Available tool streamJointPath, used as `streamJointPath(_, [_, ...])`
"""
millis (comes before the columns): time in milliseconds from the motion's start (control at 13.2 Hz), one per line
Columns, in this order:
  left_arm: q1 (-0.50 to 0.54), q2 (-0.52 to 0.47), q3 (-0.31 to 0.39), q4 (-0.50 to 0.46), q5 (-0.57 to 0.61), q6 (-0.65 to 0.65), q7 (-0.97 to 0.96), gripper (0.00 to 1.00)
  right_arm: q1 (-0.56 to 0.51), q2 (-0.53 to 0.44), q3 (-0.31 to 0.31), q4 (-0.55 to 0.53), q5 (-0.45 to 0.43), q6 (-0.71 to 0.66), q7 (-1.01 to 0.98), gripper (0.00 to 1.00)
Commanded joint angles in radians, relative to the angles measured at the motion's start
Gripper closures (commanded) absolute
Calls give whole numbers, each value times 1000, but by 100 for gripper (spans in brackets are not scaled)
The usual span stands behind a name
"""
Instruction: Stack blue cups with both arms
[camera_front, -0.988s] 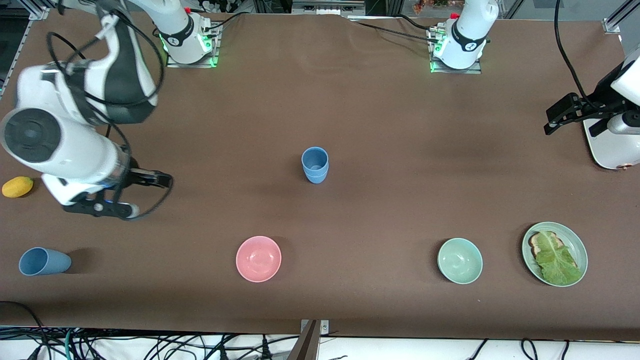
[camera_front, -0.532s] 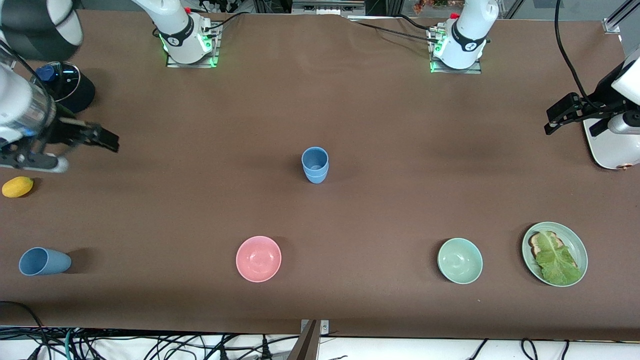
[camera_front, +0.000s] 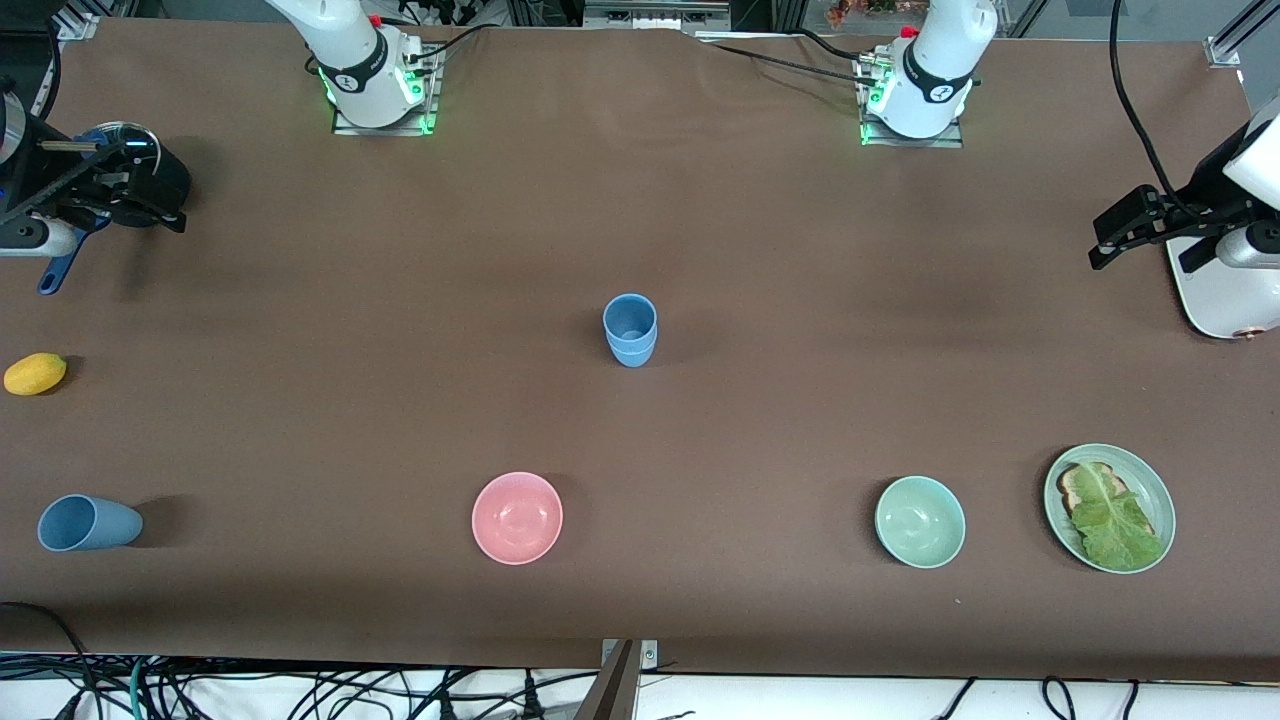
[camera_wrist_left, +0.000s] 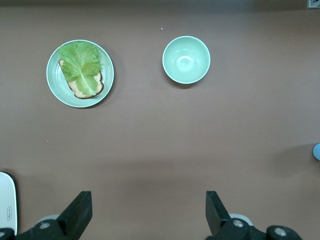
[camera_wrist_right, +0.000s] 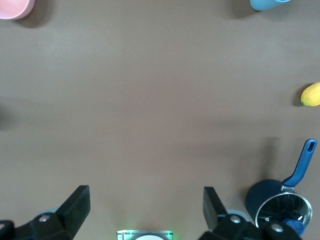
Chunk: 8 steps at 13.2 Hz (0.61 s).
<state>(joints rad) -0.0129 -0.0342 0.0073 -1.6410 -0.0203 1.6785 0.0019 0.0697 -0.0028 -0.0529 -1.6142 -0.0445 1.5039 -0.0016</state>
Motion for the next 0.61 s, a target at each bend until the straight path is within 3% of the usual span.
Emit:
streamJointPath(0, [-2, -3, 2, 17, 0, -20, -8, 0, -16, 61, 4, 89, 18, -51, -14, 0])
streamJointPath(228, [-2, -3, 2, 17, 0, -20, -10, 0, -18, 75, -7, 109, 87, -47, 23, 0])
streamJointPath(532, [-2, -4, 2, 17, 0, -20, -10, 0, -48, 83, -5, 114, 92, -36, 57, 0])
